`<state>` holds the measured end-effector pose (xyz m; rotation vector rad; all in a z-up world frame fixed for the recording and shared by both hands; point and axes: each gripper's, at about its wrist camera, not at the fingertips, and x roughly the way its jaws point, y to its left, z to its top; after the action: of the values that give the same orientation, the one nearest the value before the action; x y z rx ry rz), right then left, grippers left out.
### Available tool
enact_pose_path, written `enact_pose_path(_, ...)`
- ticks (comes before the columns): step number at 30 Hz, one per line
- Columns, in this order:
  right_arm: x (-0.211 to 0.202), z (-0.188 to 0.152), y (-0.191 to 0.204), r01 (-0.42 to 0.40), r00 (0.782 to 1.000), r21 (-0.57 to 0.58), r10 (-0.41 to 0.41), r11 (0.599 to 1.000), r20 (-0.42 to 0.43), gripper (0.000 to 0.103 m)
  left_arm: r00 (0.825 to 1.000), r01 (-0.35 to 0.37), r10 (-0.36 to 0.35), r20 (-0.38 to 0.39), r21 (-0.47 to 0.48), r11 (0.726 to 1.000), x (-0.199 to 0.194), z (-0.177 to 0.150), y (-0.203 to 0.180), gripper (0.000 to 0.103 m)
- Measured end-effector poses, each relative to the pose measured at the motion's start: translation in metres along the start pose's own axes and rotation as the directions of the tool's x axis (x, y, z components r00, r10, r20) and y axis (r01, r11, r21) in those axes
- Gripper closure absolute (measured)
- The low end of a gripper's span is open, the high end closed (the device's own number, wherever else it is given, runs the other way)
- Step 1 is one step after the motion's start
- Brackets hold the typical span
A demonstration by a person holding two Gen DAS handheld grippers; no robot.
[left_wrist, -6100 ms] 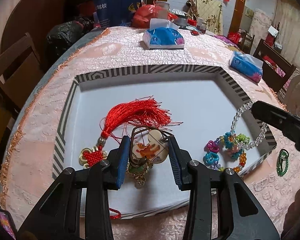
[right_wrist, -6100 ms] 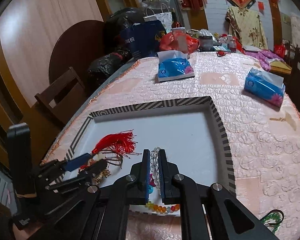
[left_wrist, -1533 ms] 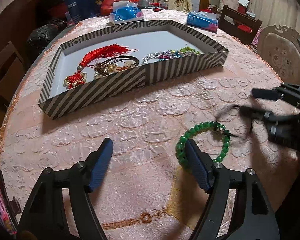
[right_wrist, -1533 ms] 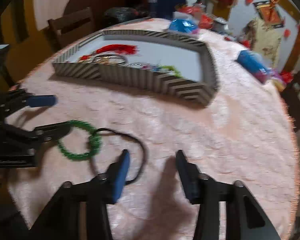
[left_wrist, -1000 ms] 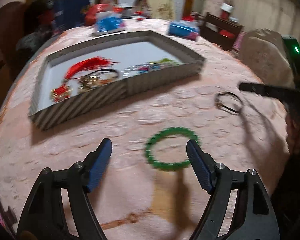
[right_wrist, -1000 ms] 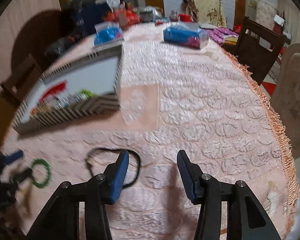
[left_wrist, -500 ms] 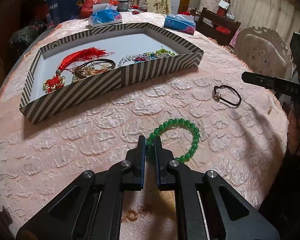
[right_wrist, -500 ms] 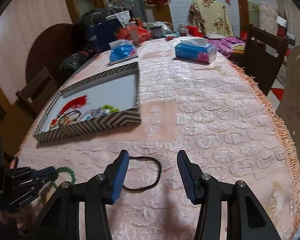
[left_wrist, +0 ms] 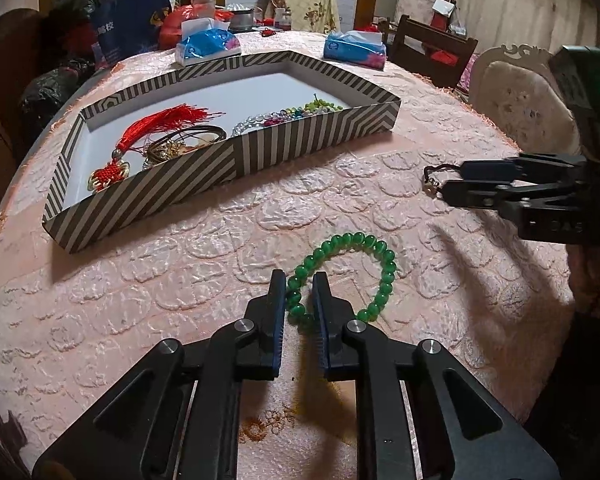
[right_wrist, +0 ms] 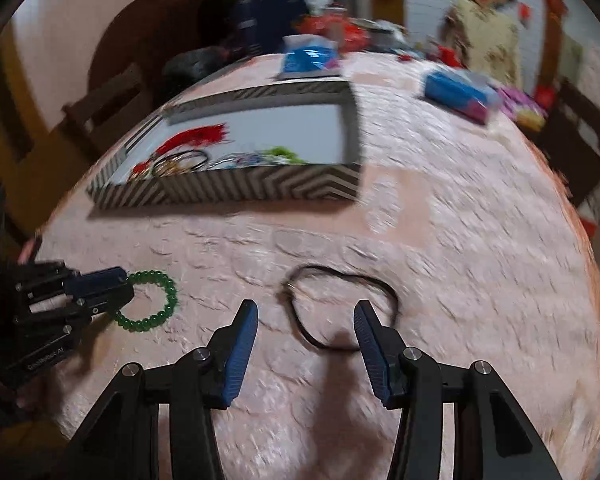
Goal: Organize jewelry
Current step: 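Grasp the green bead bracelet with the left tool while the right tool grasps the black hair tie, then carry the green bracelet and black hair tie over the tray with both tools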
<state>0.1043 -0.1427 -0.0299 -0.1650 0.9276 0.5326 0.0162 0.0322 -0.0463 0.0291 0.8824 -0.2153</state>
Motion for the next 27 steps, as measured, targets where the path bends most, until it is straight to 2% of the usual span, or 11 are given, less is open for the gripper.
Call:
enact_pose_path(2, 0.009, 0.003, 0.001, -0.026, 1.000, -0.005, 0.026, 1.000, -0.003, 0.057, 1.000, -0.005, 0.005, 0.001, 0.003, 1.000, 0.000, 0.000, -0.001, 0.090)
enact_pose_path(4, 0.020, 0.005, -0.001, -0.049, 0.999, 0.002, 0.049, 0.999, -0.022, 0.064, 1.000, 0.001, -0.001, 0.001, -0.007, 1.000, 0.000, 0.000, 0.000, 0.090)
enact_pose_path(10, 0.023, 0.005, -0.001, -0.051, 0.999, -0.011, 0.051, 0.999, 0.002, 0.069, 1.000, 0.004, -0.004, 0.004, -0.020, 1.000, -0.001, -0.001, 0.001, 0.091)
enact_pose_path(15, 0.021, 0.002, -0.002, -0.057, 0.998, -0.002, 0.057, 0.998, 0.003, 0.076, 1.000, 0.006, -0.006, 0.004, -0.027, 1.000, -0.001, -0.001, 0.002, 0.092)
enact_pose_path(18, 0.021, 0.002, -0.002, -0.040, 0.999, -0.010, 0.040, 0.999, 0.007, 0.086, 1.000, 0.008, -0.008, 0.005, -0.034, 0.999, -0.001, 0.000, 0.003, 0.093)
enact_pose_path(20, 0.021, 0.001, -0.003, -0.048, 0.999, -0.002, 0.048, 0.999, 0.004, 0.098, 1.000, 0.011, -0.011, 0.005, -0.041, 0.999, -0.001, 0.000, 0.004, 0.094)
enact_pose_path(27, 0.012, -0.003, 0.001, -0.066, 0.998, 0.011, 0.066, 0.998, 0.019, 0.097, 1.000, 0.020, -0.020, -0.003, -0.066, 0.998, -0.002, 0.001, 0.007, 0.096)
